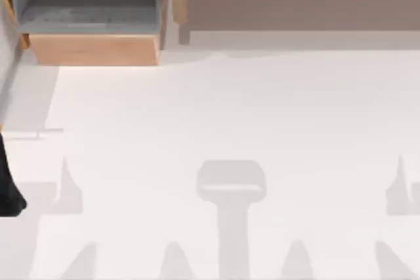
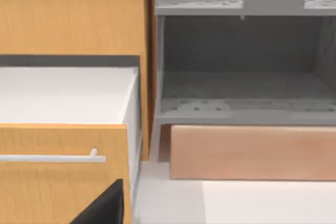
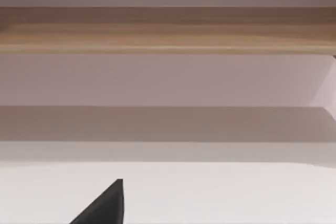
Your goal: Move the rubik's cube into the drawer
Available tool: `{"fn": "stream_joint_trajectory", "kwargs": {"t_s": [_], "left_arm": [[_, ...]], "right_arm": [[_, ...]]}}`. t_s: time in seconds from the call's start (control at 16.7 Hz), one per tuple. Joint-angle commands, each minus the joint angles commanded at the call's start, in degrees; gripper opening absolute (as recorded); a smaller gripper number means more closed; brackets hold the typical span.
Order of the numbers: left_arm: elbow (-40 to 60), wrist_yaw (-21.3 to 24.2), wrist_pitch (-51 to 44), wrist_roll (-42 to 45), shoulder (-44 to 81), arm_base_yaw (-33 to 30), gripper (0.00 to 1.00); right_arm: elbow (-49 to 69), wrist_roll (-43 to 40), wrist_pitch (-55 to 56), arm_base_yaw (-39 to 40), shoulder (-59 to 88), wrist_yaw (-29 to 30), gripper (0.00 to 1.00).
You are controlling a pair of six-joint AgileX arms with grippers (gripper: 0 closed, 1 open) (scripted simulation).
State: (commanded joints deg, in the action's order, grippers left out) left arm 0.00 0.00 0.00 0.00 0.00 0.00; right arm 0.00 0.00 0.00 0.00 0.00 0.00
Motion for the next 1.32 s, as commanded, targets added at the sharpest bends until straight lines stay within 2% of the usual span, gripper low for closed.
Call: {"fn": "stream_joint_trajectory", "kwargs": {"t_s": [0.3, 0.54, 0.78, 1.08, 1.32], "left_arm": [[2.5, -1.4, 1.6, 0.7, 3.6, -2.0, 1.00], [13.2, -6.4, 7.5, 2.3, 16.8, -8.3, 1.00], [30.3, -13.9, 17.6, 2.7, 39.6, -16.9, 1.00], [54.9, -25.0, 32.2, 2.0, 77.0, -28.0, 1.00], [69.9, -33.0, 40.8, 1.5, 104.0, -35.8, 1.00]], "right_arm": [[0.0, 0.0, 0.0, 0.0, 0.0, 0.0, 1.00], [0.0, 0.0, 0.0, 0.0, 0.0, 0.0, 1.00], [0.0, 0.0, 0.0, 0.0, 0.0, 0.0, 1.00], [0.0, 0.0, 0.0, 0.0, 0.0, 0.0, 1.00], [0.0, 0.0, 0.0, 0.0, 0.0, 0.0, 1.00]]}}
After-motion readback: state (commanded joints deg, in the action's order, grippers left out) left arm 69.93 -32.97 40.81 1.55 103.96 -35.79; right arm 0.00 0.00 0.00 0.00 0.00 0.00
